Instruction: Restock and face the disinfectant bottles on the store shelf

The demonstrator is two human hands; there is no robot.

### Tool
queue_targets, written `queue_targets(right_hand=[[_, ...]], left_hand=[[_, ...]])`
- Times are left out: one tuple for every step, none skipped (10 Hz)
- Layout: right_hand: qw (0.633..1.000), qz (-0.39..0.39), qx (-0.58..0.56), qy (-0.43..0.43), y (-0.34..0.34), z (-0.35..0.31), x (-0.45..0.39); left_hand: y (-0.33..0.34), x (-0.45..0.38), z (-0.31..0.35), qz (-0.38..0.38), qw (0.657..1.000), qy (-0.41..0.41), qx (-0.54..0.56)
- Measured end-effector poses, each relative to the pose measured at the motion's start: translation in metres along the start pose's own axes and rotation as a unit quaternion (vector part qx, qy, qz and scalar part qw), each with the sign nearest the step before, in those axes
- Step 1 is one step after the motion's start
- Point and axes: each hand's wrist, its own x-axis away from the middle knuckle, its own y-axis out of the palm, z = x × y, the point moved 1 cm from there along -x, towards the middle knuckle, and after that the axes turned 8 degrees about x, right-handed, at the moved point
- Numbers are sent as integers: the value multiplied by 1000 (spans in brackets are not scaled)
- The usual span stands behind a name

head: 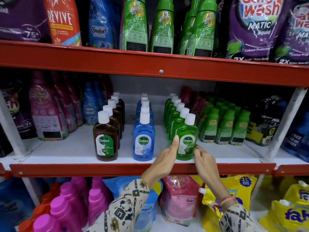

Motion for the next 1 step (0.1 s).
queue_targets(right_hand=[[1000, -1, 9, 3, -11, 3, 2]], left_hand=[[-5, 8, -3, 46, 996, 64, -51]])
